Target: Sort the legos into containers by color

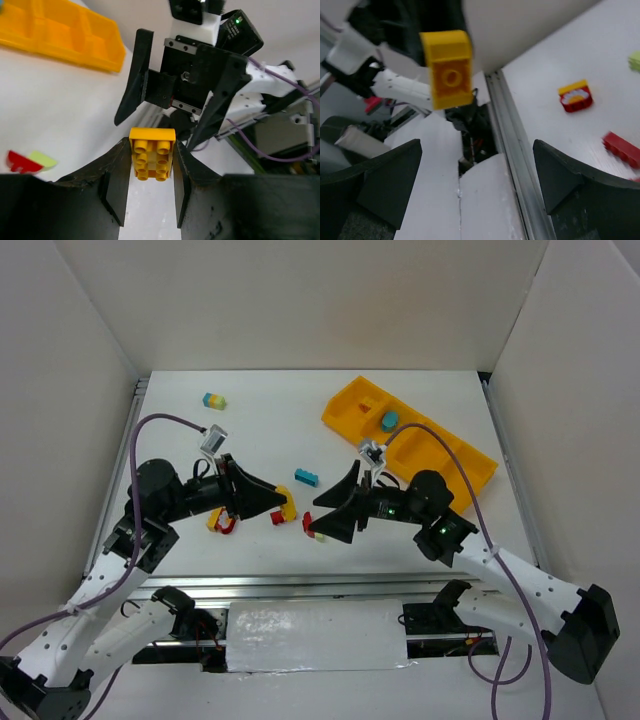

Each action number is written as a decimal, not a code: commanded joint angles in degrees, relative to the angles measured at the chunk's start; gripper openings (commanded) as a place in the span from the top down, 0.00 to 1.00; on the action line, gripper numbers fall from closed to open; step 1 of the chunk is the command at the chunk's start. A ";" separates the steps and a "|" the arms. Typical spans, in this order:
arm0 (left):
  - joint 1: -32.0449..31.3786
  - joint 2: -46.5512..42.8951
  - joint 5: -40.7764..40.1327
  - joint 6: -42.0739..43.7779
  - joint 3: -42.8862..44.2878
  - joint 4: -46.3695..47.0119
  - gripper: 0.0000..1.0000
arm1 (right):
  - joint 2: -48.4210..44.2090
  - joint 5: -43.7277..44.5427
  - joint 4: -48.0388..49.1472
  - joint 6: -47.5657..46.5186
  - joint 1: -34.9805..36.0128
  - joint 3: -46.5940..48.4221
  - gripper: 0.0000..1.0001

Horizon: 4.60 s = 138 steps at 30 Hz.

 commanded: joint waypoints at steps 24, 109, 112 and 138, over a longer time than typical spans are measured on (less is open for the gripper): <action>-0.72 0.12 8.49 -10.57 -2.10 16.47 1.00 | 7.85 -1.94 24.96 9.59 9.44 7.15 1.00; -0.11 -0.49 -56.81 11.58 3.26 -33.81 0.01 | 73.51 33.75 -53.88 -39.89 -1.64 64.64 0.49; -0.02 -0.49 -56.73 11.67 3.17 -33.81 0.01 | 72.63 33.13 -52.04 -39.10 -1.90 63.14 0.69; -0.02 0.30 -57.96 11.32 3.34 -34.16 0.01 | 69.90 61.08 -60.38 -6.58 -24.58 79.57 0.96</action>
